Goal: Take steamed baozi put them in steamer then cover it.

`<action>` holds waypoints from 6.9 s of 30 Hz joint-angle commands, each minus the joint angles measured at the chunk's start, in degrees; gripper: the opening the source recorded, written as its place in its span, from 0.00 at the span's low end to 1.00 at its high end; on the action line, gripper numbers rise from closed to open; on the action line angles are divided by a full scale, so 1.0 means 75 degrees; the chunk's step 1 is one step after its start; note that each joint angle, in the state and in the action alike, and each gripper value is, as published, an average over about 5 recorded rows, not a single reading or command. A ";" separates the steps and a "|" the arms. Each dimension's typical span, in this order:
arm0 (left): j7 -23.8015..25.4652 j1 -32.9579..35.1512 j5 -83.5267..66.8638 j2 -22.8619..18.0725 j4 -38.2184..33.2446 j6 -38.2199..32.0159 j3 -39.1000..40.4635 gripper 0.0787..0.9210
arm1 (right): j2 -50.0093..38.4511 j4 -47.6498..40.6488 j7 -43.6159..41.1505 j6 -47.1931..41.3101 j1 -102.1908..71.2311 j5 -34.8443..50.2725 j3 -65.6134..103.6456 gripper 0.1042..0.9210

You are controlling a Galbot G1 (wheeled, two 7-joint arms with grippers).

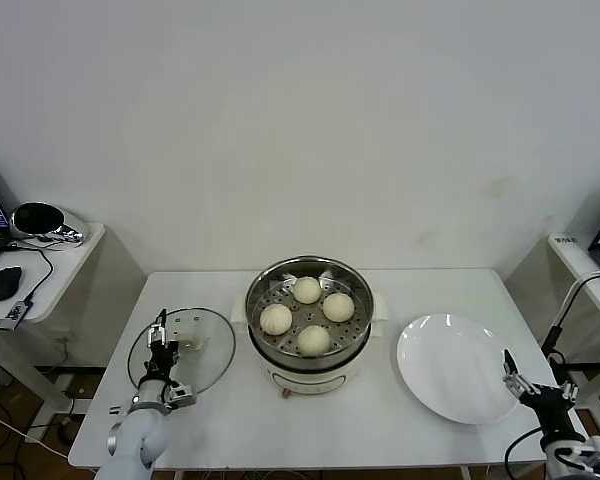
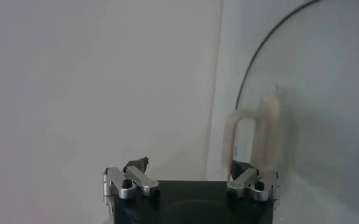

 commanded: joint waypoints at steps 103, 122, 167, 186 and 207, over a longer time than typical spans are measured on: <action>0.3536 -0.1870 0.3054 -0.2255 -0.2774 0.5353 0.5388 0.06 | 0.1099 -0.0141 -0.0144 0.0211 0.0238 -0.0793 0.0076 0.88; 0.3531 -0.1695 0.2886 -0.2245 -0.2577 0.5366 0.5183 0.06 | 0.1128 -0.0141 -0.0155 0.0215 0.0262 -0.0837 0.0106 0.88; 0.3875 -0.1613 0.3136 -0.2220 -0.2234 0.5346 0.4985 0.06 | 0.1127 -0.0235 -0.0208 0.0253 0.0320 -0.0915 0.0060 0.88; 0.3715 -0.1562 0.3038 -0.2206 -0.2400 0.5235 0.5011 0.09 | 0.1138 -0.0226 -0.0219 0.0270 0.0302 -0.0911 0.0069 0.88; 0.3841 -0.0858 0.2841 -0.1924 -0.3839 0.5243 0.5309 0.79 | 0.1099 -0.0277 -0.0217 0.0287 0.0280 -0.0893 0.0146 0.88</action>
